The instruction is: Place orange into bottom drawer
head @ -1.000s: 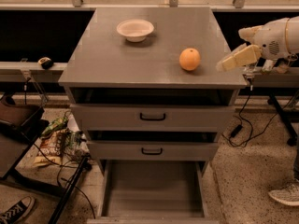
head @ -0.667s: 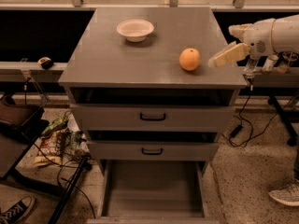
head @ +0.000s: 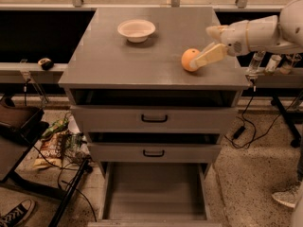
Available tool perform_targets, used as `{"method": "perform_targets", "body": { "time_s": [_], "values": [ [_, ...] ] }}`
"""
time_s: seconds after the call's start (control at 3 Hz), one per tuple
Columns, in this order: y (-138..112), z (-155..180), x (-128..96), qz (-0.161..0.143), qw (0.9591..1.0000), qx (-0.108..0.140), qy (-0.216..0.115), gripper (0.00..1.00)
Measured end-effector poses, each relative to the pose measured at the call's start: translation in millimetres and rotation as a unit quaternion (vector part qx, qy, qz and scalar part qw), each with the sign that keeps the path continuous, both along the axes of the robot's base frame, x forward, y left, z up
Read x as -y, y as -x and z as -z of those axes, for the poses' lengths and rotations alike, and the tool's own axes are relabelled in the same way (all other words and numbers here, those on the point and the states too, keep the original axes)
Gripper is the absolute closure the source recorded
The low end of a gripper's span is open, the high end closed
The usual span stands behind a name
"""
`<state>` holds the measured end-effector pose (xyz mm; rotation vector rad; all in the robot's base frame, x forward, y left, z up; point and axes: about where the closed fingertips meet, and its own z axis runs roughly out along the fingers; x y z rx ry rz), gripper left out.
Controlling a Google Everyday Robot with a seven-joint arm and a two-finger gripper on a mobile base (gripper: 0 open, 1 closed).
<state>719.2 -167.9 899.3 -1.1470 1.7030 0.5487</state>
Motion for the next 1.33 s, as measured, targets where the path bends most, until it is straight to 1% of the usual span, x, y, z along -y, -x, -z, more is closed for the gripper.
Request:
{"method": "perform_targets", "body": {
  "time_s": [0.33, 0.67, 1.0, 1.33],
  "values": [
    [-5, 12, -27, -0.021, 0.9997, -0.006, -0.006, 0.02],
    [-8, 29, -37, -0.021, 0.9997, -0.011, -0.003, 0.24],
    [-11, 43, -44, -0.019, 0.9996, -0.021, 0.008, 0.47],
    [-11, 44, -44, -0.019, 0.9996, -0.021, 0.008, 0.71]
  ]
}}
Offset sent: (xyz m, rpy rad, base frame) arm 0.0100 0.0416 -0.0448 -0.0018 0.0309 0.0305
